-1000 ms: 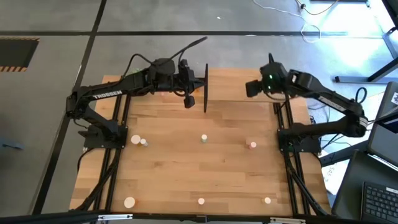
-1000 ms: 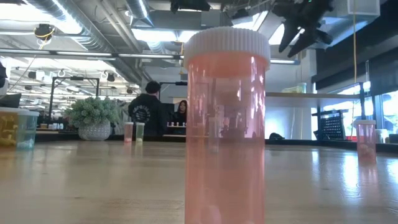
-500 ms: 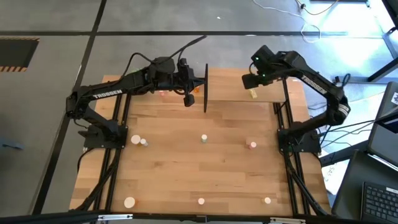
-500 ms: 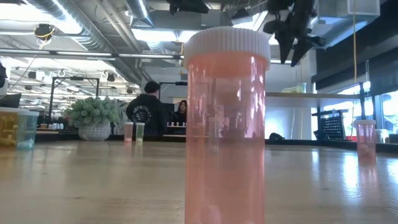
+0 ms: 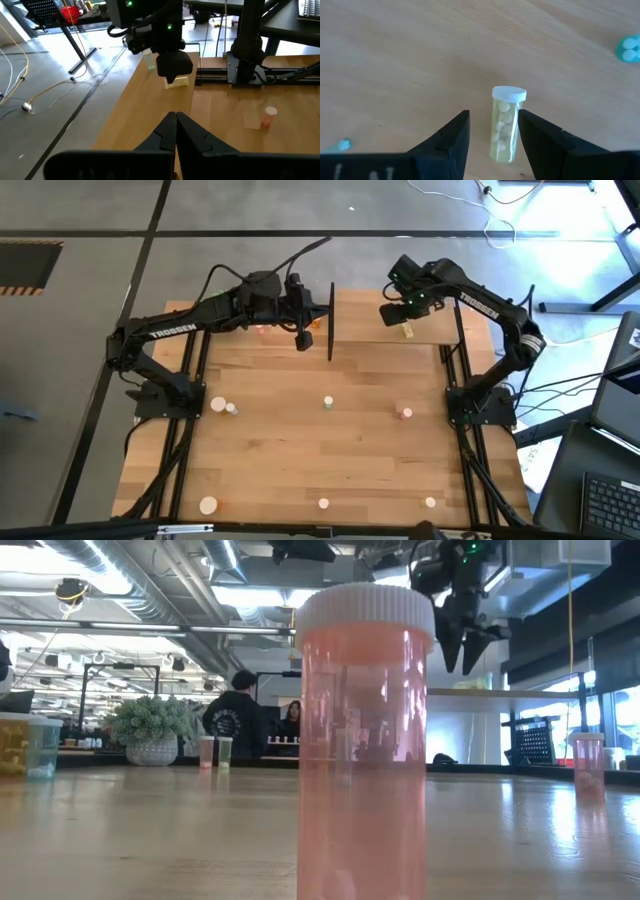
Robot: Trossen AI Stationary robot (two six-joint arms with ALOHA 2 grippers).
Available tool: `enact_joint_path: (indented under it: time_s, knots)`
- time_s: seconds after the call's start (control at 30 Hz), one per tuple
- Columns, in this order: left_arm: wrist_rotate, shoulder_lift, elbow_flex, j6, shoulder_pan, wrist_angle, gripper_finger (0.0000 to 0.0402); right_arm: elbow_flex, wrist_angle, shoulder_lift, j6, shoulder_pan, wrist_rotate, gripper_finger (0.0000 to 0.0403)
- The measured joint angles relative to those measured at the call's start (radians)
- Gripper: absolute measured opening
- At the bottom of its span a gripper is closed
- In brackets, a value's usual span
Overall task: Pick and place medicine bottles onto shelf by color
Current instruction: Put the middle yellow pill bottle on the shelf
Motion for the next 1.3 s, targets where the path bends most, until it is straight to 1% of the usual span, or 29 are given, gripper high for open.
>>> enact_joint_path:
  time_s: [0.1,0.7,1.3]
  knots:
    - [0.0,0.0,0.0,0.0,0.001,0.0,0.0,0.0,0.0,0.008,0.001,-0.007,0.012,0.017]
    - [0.0,0.0,0.0,-0.001,0.019,0.0,0.0,-0.001,-0.019,0.011,0.002,-0.027,0.01,0.017]
    - [0.0,0.0,0.0,-0.004,0.019,0.0,0.0,-0.002,-0.017,0.087,-0.05,-0.027,0.008,0.017]
